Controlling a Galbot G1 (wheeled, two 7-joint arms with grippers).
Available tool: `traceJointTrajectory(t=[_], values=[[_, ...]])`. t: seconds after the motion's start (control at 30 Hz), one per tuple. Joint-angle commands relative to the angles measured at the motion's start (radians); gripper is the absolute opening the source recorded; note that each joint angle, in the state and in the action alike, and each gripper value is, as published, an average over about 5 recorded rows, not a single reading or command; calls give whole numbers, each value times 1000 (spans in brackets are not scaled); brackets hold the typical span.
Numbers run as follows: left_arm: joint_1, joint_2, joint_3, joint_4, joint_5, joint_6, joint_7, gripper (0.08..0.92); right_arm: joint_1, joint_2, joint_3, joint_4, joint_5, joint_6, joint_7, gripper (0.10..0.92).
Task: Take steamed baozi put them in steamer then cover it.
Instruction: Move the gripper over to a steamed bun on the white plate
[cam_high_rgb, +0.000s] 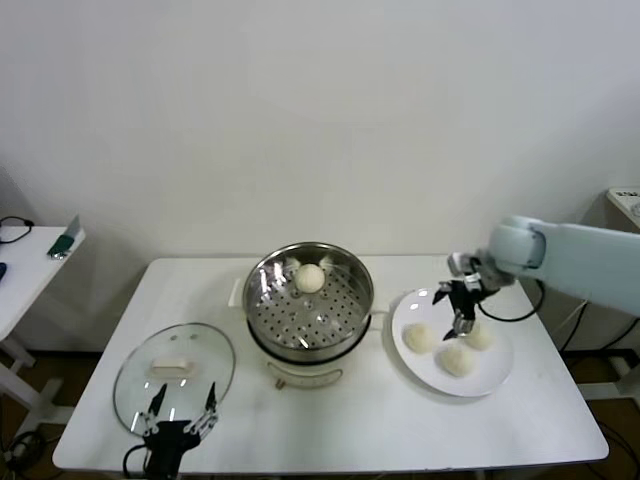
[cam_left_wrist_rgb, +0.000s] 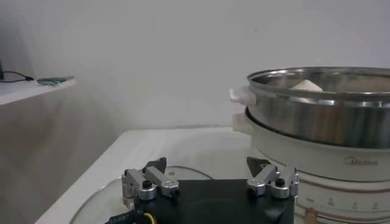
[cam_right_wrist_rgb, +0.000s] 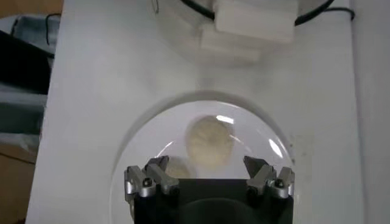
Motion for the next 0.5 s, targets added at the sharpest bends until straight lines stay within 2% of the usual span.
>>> traceJointTrajectory(t=[0.03, 0.5], values=[[5, -5, -3, -1, 3, -2, 0, 823, -201, 72, 129, -112, -28, -79, 60, 823], [6, -8, -3, 1, 4, -3, -1, 823, -257, 140, 156, -184, -46, -96, 74, 823]])
